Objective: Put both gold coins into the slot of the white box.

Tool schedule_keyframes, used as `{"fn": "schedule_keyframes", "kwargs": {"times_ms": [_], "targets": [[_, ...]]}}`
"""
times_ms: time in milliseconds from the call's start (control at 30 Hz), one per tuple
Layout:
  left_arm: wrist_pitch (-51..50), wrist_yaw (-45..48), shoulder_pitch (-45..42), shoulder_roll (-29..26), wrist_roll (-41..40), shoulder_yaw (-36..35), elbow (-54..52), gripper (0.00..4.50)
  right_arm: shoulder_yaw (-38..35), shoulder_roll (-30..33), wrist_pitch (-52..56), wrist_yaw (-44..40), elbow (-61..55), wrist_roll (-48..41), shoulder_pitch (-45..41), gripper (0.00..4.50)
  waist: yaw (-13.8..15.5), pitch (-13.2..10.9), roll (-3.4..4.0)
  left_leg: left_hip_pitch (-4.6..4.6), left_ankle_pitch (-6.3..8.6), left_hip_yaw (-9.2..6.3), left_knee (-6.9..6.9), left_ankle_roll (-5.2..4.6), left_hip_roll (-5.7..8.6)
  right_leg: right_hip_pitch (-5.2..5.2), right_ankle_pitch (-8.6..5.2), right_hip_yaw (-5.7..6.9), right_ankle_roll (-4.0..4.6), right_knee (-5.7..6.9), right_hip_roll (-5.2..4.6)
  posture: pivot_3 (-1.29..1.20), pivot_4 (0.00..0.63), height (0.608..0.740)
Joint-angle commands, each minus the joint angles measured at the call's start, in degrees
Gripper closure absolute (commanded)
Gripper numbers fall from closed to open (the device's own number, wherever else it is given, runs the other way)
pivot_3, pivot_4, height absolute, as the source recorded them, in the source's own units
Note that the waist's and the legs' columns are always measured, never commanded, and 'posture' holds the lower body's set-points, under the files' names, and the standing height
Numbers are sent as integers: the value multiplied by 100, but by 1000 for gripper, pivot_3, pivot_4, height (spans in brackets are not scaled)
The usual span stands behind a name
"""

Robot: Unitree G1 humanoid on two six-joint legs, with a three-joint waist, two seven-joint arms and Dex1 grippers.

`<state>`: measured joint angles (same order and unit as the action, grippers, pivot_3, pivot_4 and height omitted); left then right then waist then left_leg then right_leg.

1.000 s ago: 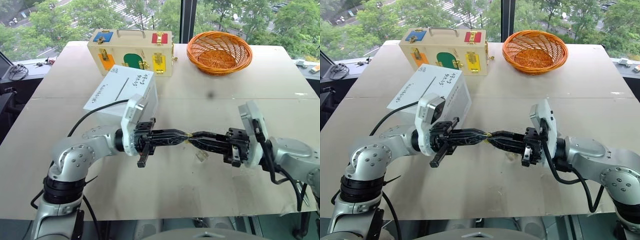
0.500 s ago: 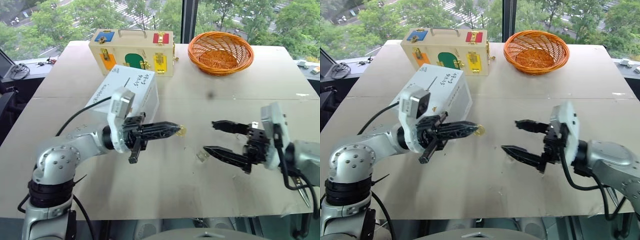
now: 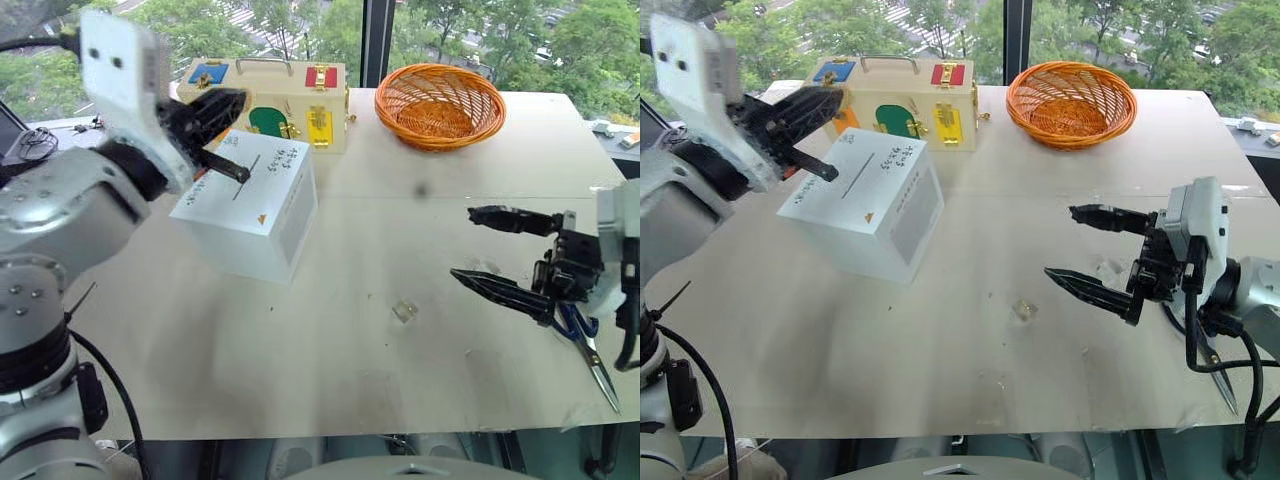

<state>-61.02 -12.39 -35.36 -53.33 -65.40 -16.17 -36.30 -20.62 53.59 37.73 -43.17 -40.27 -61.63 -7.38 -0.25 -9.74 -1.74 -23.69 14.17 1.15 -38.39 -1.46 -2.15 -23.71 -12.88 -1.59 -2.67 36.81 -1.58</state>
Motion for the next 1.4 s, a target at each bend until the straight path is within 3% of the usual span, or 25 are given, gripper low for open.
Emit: {"fn": "schedule_keyframes", "kwargs": {"times_ms": [33,300,733,1033,1167,1400], "targets": [[-396,-738,-10,46,157,55,-357,4500,65,26,-158,-267,154,32,-308,18,15,0,0,-1,0,-1,1,0,0,0,0,1,0,0,0,0,150,740],[-1224,-1936,195,698,-159,110,-671,4500,192,8,-75,-464,488,-110,-1089,18,101,-1,0,0,-1,-2,0,1,0,0,1,4,1,2,-5,0,150,740],[-1600,-2154,224,891,-658,43,-537,4500,167,46,93,-463,425,-92,-1018,18,113,-1,1,1,-1,-1,-1,2,2,1,1,9,1,4,-16,0,150,740],[-1719,-2394,117,1045,-398,221,-289,4500,120,54,161,-429,378,-114,-994,18,113,0,0,2,-1,0,-2,2,6,2,2,9,2,5,-16,0,150,740],[-1693,-2566,26,1319,-765,191,-183,4500,53,86,191,-449,388,-128,-940,18,119,2,0,3,-1,0,-2,2,4,3,2,8,2,7,-17,0,150,740],[-1802,-2766,-47,1320,-758,251,-80,4500,3,93,187,-429,330,-152,-845,18,115,2,0,2,-1,-1,-4,2,5,3,2,9,1,10,-19,0,150,740]]}}
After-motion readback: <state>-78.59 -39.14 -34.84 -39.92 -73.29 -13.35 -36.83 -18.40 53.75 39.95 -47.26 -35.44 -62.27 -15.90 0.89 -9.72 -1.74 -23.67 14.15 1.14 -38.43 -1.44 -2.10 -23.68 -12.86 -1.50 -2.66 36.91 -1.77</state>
